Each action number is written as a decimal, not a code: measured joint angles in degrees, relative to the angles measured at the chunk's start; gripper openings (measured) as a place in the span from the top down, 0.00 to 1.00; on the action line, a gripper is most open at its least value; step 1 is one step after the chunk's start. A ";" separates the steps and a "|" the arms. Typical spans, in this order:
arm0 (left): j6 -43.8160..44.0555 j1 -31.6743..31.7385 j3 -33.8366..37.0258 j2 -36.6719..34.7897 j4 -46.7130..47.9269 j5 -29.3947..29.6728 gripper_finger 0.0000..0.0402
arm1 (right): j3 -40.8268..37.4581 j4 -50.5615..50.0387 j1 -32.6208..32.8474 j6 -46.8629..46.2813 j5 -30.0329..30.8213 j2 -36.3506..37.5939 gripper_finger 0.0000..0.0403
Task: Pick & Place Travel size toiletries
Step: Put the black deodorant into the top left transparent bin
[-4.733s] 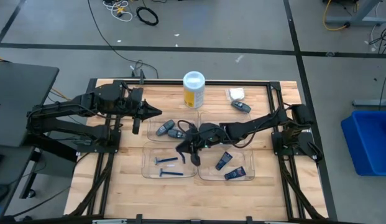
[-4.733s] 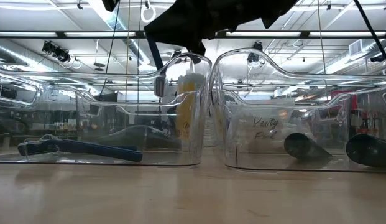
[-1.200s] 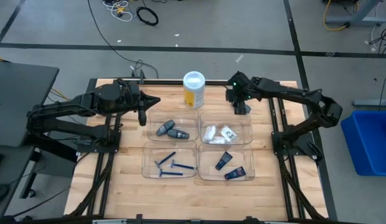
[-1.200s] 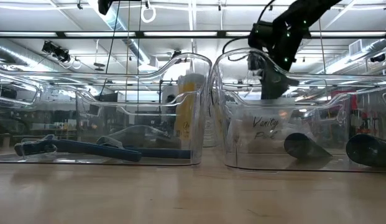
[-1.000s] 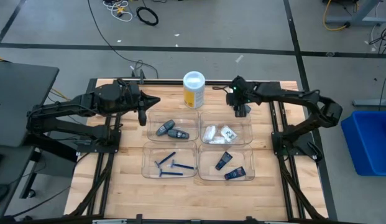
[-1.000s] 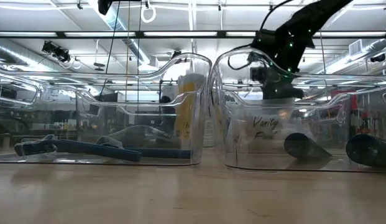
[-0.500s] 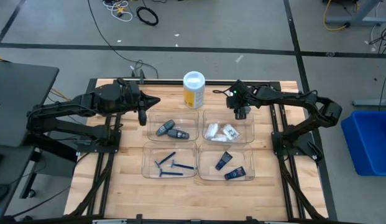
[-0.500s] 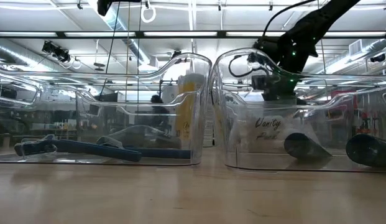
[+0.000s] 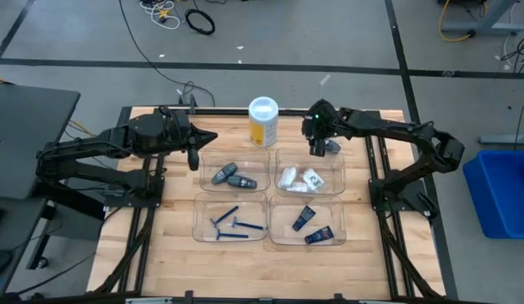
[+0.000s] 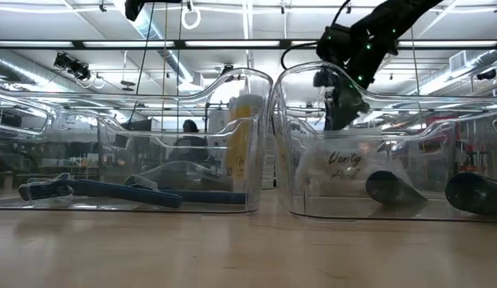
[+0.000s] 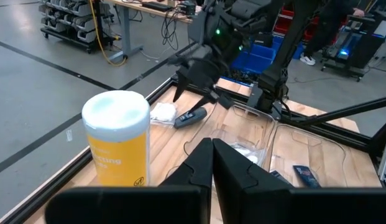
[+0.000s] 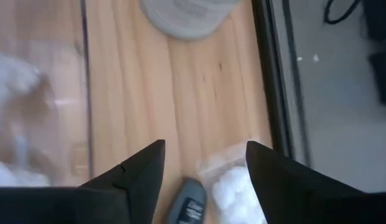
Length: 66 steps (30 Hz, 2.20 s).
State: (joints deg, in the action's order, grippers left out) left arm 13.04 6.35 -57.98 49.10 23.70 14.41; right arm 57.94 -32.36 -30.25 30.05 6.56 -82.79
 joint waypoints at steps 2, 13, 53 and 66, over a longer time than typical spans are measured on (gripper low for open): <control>0.00 0.00 0.00 0.00 0.00 0.00 0.95 | 1.30 -1.39 -0.17 -2.55 -2.00 0.05 0.44; -0.33 0.00 0.00 0.00 -0.02 0.00 0.98 | 3.55 -7.40 -0.19 -5.34 -4.26 0.99 0.65; -0.37 0.00 0.00 0.00 -0.07 -0.07 0.96 | -0.72 -36.58 -1.39 -22.53 -2.55 21.89 0.99; -0.20 0.00 0.00 0.00 -0.07 -0.09 0.97 | -10.55 -27.81 -5.88 -28.11 -2.74 21.01 0.99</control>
State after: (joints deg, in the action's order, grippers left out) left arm 12.84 6.35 -57.98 49.10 23.64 14.33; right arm 47.40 -60.17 -36.13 1.93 3.82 -61.79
